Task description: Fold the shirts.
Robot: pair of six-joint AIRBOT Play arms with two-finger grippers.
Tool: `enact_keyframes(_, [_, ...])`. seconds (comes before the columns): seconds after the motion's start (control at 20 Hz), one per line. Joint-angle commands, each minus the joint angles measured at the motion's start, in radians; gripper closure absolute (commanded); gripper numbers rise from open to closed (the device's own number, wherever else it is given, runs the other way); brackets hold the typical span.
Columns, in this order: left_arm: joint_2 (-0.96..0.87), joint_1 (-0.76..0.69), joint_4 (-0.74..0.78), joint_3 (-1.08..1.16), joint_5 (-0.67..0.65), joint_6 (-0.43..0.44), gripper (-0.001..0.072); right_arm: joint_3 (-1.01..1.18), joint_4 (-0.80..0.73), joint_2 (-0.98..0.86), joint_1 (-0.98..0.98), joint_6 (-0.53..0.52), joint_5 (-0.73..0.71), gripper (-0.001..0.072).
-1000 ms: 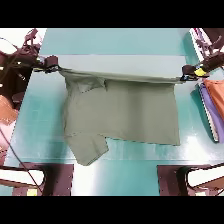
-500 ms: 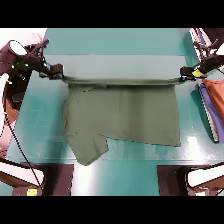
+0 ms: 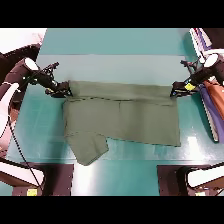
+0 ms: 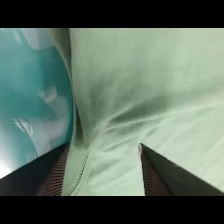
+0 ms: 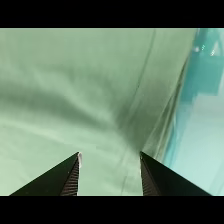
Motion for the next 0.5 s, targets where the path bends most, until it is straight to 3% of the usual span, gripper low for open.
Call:
enact_keyframes(0.0, [0.038, -0.002, 0.036, -0.016, -0.051, -0.004, 0.018, -0.024, 0.003, 0.039, -0.01, 0.003, 0.059, 0.0279])
enact_keyframes(0.2, [0.242, -0.002, 0.157, -0.158, -0.058, -0.02, 0.018, -0.151, 0.006, 0.234, -0.056, 0.003, 0.008, 0.028])
enact_keyframes(0.45, [0.558, -0.002, 0.14, -0.59, -0.059, -0.076, 0.0179, -0.354, 0.007, 0.457, -0.076, 0.003, -0.069, 0.028])
